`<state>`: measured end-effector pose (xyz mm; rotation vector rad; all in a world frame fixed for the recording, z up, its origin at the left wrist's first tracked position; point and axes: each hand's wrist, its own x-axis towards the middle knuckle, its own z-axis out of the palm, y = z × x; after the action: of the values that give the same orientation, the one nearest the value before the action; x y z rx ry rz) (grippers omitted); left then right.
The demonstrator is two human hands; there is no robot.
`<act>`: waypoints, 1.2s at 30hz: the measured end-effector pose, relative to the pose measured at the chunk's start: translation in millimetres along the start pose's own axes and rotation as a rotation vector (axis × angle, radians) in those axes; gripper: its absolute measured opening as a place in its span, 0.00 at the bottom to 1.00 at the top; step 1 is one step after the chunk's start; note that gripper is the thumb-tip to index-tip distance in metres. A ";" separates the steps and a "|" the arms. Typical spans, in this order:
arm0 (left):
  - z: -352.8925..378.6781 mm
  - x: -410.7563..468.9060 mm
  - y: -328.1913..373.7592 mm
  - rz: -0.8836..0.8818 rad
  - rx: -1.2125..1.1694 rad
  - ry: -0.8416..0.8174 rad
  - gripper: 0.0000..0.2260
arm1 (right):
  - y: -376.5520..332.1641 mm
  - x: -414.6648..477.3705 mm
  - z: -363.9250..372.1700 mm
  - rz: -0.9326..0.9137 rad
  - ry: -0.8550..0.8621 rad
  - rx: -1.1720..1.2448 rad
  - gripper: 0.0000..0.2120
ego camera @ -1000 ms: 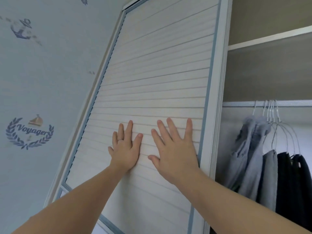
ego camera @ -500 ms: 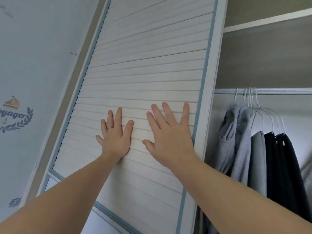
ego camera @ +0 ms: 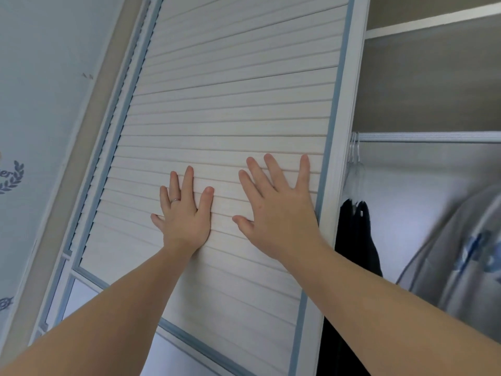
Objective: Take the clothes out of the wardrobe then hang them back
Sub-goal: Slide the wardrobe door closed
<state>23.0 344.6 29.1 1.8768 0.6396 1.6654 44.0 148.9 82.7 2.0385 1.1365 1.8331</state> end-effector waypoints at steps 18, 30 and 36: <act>33.5 -114.6 125.2 0.020 0.009 -0.011 0.29 | 125.2 -109.3 -42.0 0.029 -0.045 -0.088 0.38; 59.0 -195.9 212.6 0.048 -0.015 -0.005 0.28 | 211.3 -185.2 -71.9 0.059 -0.074 -0.161 0.37; 70.7 -235.2 254.3 0.059 -0.023 -0.007 0.29 | 251.2 -222.3 -89.6 0.082 -0.099 -0.184 0.37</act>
<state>63.2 -6.6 22.0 1.9013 0.5659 1.6951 77.6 -196.6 78.4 2.0709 0.8380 1.7777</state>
